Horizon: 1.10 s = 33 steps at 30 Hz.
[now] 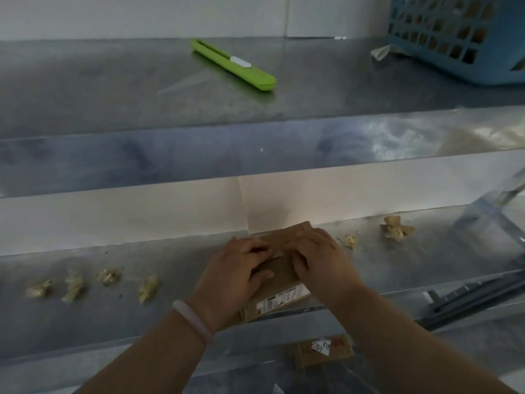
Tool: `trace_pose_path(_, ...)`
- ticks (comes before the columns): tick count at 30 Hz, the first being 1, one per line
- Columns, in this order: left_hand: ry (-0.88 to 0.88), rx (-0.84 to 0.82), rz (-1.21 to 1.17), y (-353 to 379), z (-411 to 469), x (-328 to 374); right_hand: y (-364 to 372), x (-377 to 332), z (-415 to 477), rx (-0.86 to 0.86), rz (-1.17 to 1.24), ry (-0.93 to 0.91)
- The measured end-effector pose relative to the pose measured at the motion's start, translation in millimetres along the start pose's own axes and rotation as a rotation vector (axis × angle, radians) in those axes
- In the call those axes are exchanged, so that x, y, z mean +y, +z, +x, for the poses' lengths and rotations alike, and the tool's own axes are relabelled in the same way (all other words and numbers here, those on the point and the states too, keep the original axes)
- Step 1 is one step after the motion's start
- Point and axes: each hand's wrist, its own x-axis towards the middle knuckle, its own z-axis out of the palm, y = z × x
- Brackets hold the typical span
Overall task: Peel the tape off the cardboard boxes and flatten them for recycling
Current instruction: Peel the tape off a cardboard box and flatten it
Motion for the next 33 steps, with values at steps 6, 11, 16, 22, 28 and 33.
trace_pose_path(6,0.001,0.001,0.004,-1,0,3,-8,0,2,-0.176,0.087,0.146)
trace_pose_path(11,-0.019,0.006,-0.027,0,0,2,-9,-7,7,-0.243,0.002,0.245)
trace_pose_path(16,-0.018,0.006,-0.035,-1,-1,4,-13,-13,13,-0.306,-0.123,0.202)
trace_pose_path(22,-0.014,-0.026,0.012,-3,0,3,-37,8,22,-0.225,-0.138,0.268)
trace_pose_path(28,-0.028,-0.042,0.029,-4,1,4,-35,7,16,-0.125,-0.247,0.032)
trace_pose_path(33,-0.084,-0.057,0.027,-1,0,10,-18,-10,8,-0.165,-0.07,0.077)
